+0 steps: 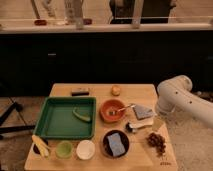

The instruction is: Wipe table surface with brush

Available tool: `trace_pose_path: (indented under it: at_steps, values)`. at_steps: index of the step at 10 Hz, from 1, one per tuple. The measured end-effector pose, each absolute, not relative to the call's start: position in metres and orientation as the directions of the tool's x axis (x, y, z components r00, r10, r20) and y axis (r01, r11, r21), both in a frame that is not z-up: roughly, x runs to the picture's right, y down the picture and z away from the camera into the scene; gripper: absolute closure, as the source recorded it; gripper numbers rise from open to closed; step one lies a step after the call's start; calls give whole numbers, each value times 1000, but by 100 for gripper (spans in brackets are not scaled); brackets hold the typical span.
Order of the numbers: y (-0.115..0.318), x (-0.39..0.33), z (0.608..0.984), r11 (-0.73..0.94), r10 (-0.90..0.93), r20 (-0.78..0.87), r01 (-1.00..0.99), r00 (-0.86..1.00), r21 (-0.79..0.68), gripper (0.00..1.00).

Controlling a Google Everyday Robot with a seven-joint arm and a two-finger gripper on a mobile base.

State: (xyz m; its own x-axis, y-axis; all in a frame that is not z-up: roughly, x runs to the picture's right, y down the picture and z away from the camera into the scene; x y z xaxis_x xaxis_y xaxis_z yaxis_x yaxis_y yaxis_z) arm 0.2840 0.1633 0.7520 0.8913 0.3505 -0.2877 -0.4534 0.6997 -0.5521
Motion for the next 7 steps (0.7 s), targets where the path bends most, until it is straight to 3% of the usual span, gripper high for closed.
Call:
trace_pose_path:
  at_steps: [7]
  values:
    - [165,283,750,698,351,-277,-447,895,-559,20]
